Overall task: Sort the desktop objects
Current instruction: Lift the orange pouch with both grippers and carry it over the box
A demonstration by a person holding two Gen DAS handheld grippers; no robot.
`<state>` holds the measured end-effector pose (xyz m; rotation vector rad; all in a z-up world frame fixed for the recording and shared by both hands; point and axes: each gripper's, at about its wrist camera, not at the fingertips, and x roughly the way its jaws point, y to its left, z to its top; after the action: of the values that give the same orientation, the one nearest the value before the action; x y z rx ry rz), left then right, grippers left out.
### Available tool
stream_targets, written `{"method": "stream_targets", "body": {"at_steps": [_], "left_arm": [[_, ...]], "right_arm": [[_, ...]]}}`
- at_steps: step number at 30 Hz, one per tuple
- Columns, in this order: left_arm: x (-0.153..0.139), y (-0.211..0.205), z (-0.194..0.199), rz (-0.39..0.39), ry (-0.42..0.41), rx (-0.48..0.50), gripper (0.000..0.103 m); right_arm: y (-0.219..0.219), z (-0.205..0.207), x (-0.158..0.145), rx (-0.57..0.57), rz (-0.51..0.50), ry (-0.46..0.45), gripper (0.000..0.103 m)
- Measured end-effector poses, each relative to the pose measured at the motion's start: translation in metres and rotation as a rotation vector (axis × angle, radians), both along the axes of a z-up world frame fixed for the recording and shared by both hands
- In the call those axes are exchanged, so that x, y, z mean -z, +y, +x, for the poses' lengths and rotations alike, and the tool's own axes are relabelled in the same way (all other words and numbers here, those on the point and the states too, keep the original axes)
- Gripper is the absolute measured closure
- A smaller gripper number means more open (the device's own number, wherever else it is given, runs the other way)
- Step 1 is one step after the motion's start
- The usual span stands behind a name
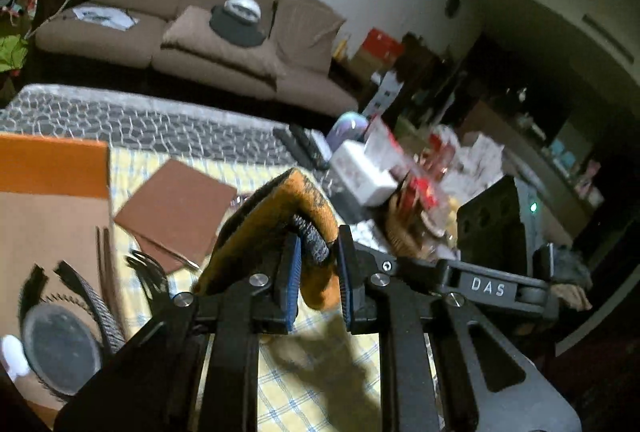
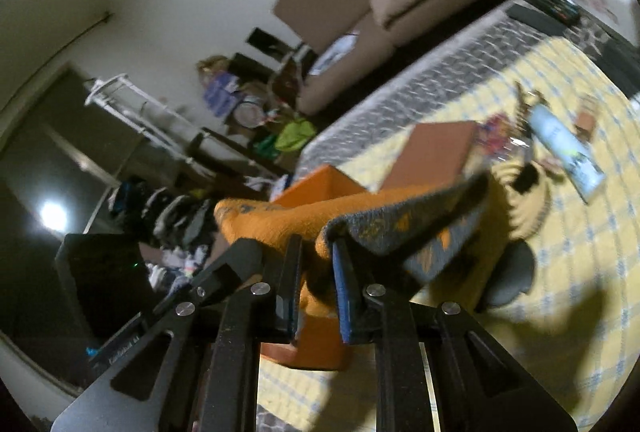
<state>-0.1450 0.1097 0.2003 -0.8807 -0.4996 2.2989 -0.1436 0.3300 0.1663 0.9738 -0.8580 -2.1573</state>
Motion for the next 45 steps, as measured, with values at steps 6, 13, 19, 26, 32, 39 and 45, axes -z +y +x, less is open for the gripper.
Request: {"method": "stream_targets", "body": {"at_steps": [6,13,19,26,32,39,45], "left_arm": [[-0.030,-0.034,-0.003,0.022,0.022,-0.018,0.088],[-0.083,-0.078,-0.012,-0.054,0.052,-0.034,0.088],[-0.105,-0.125,-0.035,-0.076,0.032,-0.064,0.088],[-0.101,-0.192,-0.054,-0.133,-0.005,-0.163,0.088],[-0.061,-0.249,-0.077,-0.127,-0.101,-0.234,0.088],[-0.001,-0.233,-0.111,-0.192,-0.199,-0.201,0.088],[0.034,-0.173,-0.139,-0.214,-0.247,-0.114,0.088]], "right_arm": [[-0.042,0.006,-0.033,-0.048,0.009,0.061,0.088],[-0.101,-0.002,-0.069,-0.112,-0.041,0.087,0.089],[-0.159,-0.026,-0.097,-0.157,0.034,0.092,0.089],[-0.224,-0.061,-0.085,-0.225,-0.012,0.036,0.089],[-0.278,-0.092,-0.042,-0.271,-0.049,-0.043,0.089],[-0.272,-0.122,0.029,-0.212,-0.070,-0.171,0.089],[-0.224,-0.139,0.055,-0.091,0.071,-0.207,0.089]]}}
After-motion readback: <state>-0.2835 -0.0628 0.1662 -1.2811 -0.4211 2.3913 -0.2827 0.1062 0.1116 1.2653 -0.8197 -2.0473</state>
